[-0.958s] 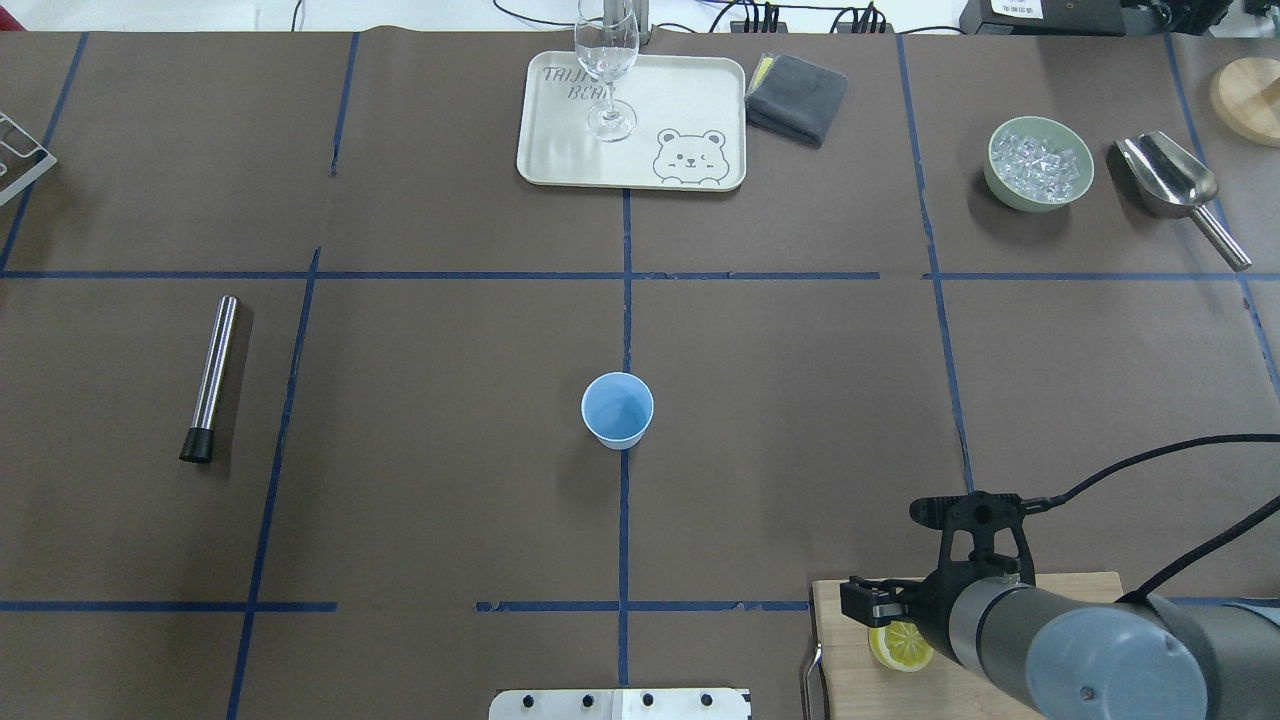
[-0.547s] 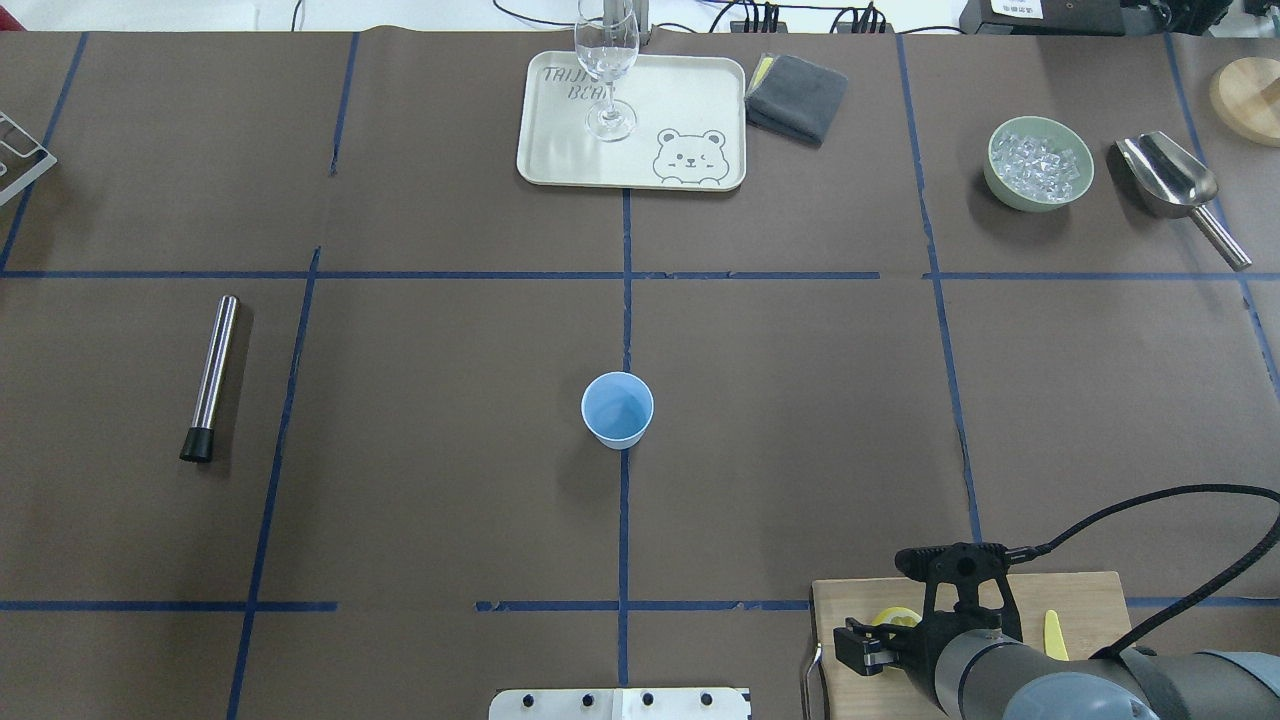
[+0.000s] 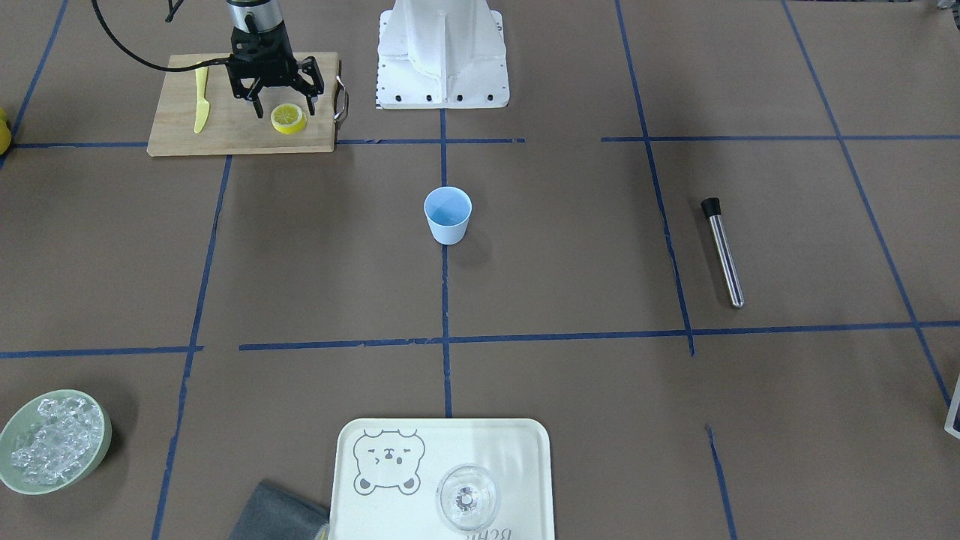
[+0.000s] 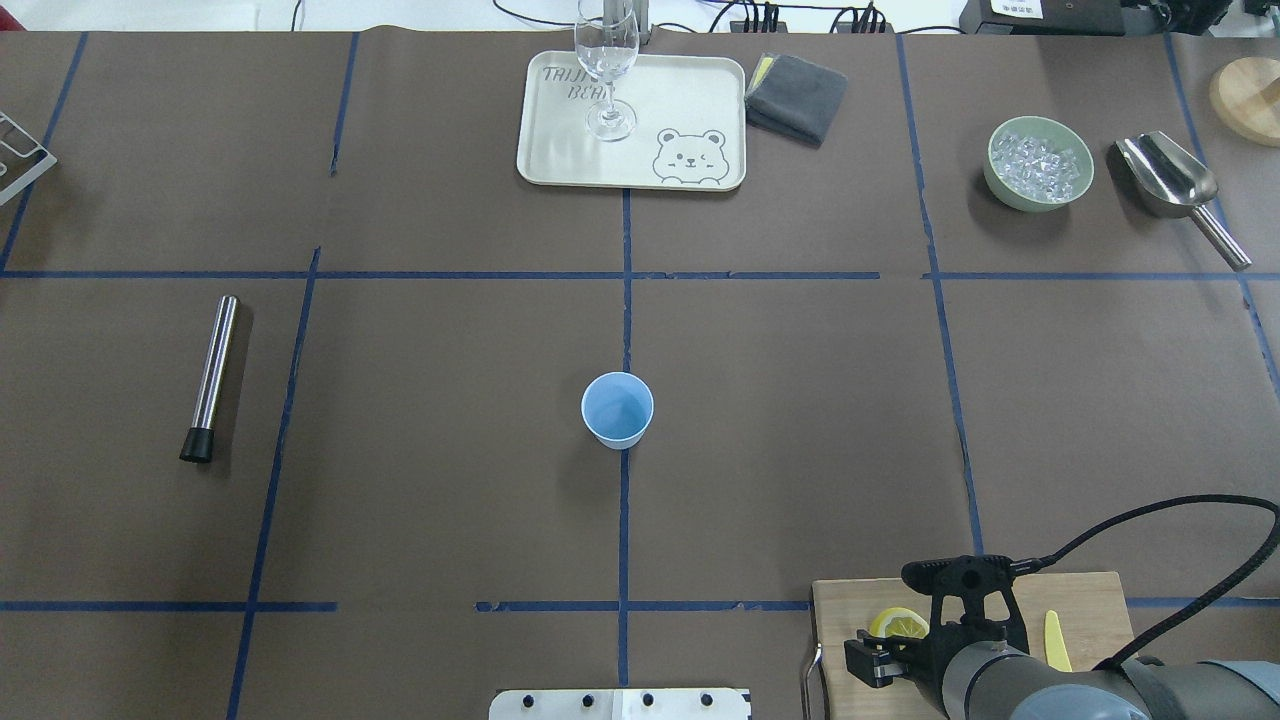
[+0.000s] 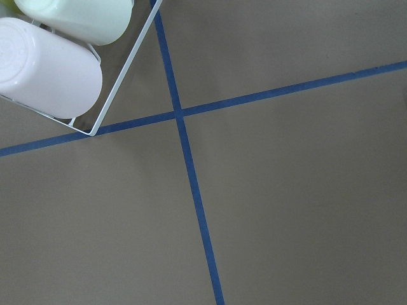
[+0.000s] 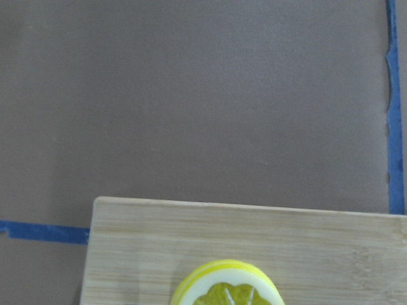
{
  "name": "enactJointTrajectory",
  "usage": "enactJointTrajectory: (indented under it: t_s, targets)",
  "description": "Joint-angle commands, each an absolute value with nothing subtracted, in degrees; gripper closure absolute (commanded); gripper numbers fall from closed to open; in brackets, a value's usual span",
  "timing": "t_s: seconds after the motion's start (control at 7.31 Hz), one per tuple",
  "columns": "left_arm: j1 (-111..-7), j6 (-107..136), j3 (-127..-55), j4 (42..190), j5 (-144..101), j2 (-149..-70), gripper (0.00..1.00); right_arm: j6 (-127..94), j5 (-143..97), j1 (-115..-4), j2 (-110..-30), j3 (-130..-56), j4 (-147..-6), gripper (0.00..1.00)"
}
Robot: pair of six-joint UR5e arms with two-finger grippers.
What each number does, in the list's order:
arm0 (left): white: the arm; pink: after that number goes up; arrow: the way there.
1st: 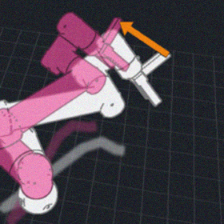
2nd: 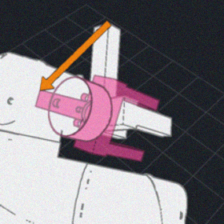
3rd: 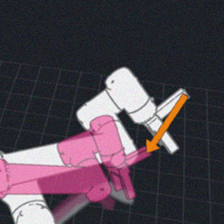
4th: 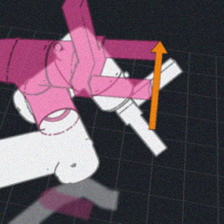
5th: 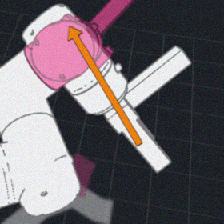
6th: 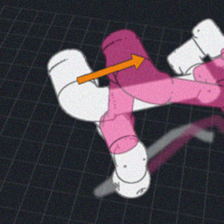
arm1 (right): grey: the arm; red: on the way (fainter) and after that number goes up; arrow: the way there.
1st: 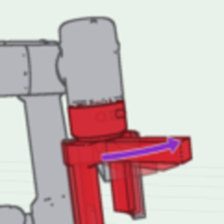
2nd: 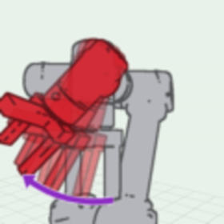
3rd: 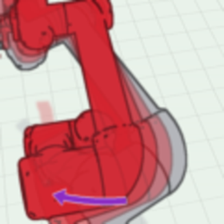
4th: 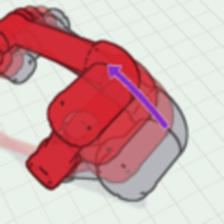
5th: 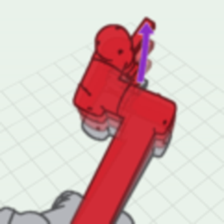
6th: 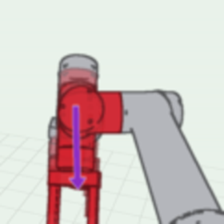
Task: Squeeze lemon into cup
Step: 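Close the right gripper on the yellow lemon slice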
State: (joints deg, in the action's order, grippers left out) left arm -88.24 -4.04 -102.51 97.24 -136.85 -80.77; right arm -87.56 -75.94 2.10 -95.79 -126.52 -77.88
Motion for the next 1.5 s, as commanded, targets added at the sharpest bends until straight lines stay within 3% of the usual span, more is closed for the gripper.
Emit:
enactJointTrajectory:
  t_s: [0.0, 0.27, 0.68, 0.96, 1.09, 1.37]
  targets:
    - [-88.24, -4.04, -102.57, 97.21, -136.85, -80.77, 0.0, -87.63, -75.94, 2.37, -95.8, -126.04, -77.87, 0.03]
    - [-88.24, -4.04, -102.57, 97.21, -136.85, -80.68, 0.0, -87.54, -76.03, 2.46, -95.71, -125.6, -77.87, 0.08]
    - [-88.24, -3.96, -103.18, 97.03, -136.85, -80.25, 0.0, -87.54, -76.03, 2.64, -95.36, -125.25, -77.87, 0.24]
    - [-88.24, -4.04, -103.27, 97.03, -136.85, -80.24, 0.0, -87.54, -76.03, 2.64, -95.27, -124.89, -77.87, 0.27]
    - [-88.24, -3.96, -103.27, 97.12, -136.85, -80.24, 0.0, -87.54, -76.11, 2.64, -95.27, -124.98, -77.87, 0.36]
    - [-88.24, -3.96, -103.36, 97.12, -136.85, -80.24, 0.0, -87.54, -76.29, 2.46, -95.19, -125.24, -77.87, 0.92]
